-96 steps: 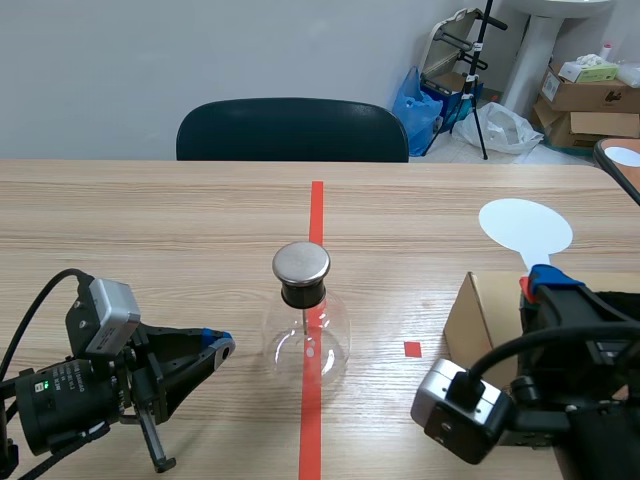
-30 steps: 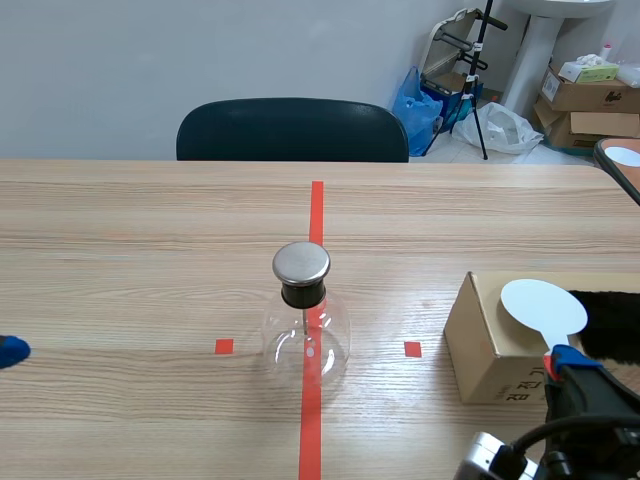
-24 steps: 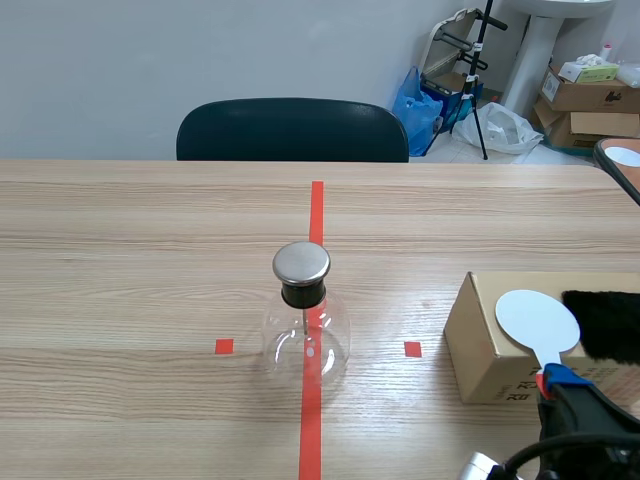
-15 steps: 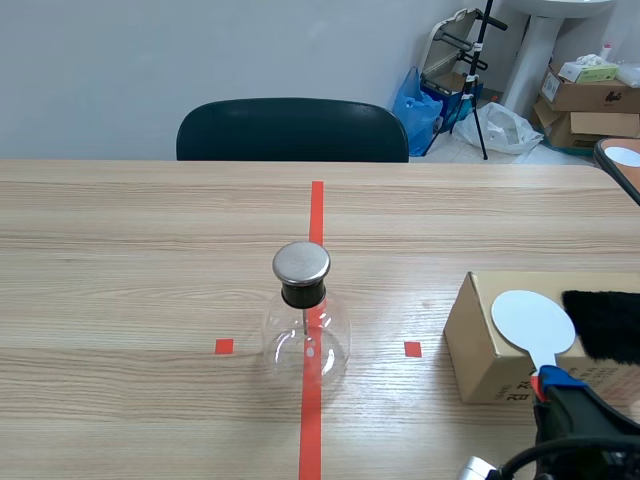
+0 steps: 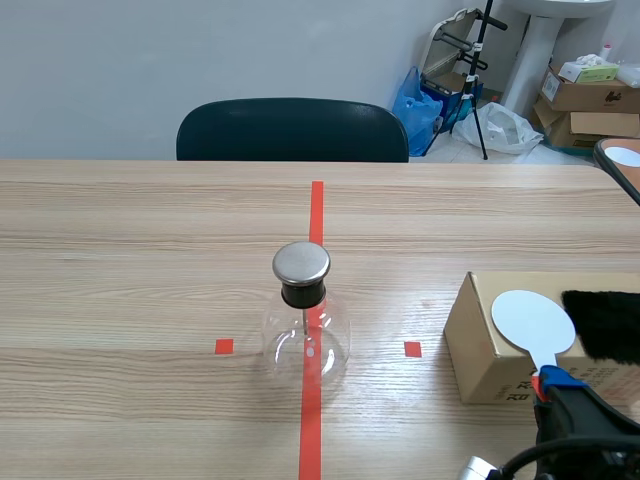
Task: Do the electroscope experiment
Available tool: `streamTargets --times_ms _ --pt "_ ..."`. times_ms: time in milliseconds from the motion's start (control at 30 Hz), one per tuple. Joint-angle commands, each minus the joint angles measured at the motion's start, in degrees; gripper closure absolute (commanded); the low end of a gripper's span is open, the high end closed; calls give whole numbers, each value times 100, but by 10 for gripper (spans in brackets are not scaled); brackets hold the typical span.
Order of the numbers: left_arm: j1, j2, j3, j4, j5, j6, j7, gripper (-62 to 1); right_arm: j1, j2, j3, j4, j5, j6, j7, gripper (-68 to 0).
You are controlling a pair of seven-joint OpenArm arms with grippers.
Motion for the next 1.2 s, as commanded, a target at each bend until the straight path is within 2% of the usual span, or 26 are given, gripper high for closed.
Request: streamTargets --times_ms 0,433,567,667,900,1167 --pt "0 2 37 59 -55 -9 -79 -623 35 28 66 59 42 -343 -2 -17" --pt "0 2 37 59 -57 -9 -83 -623 35 28 66 59 42 -343 0 -18" --pt "0 2 37 59 -57 -9 -83 -623 37 28 66 59 37 -343 2 -62" --pt "0 2 37 59 -57 -9 -83 -623 37 28 66 59 20 -343 24 -136" --pt "0 2 37 59 -57 -9 -83 -623 37 28 66 59 22 -343 24 -360" --pt "0 2 37 59 -57 -9 -83 -623 37 28 66 59 24 -343 22 -679"
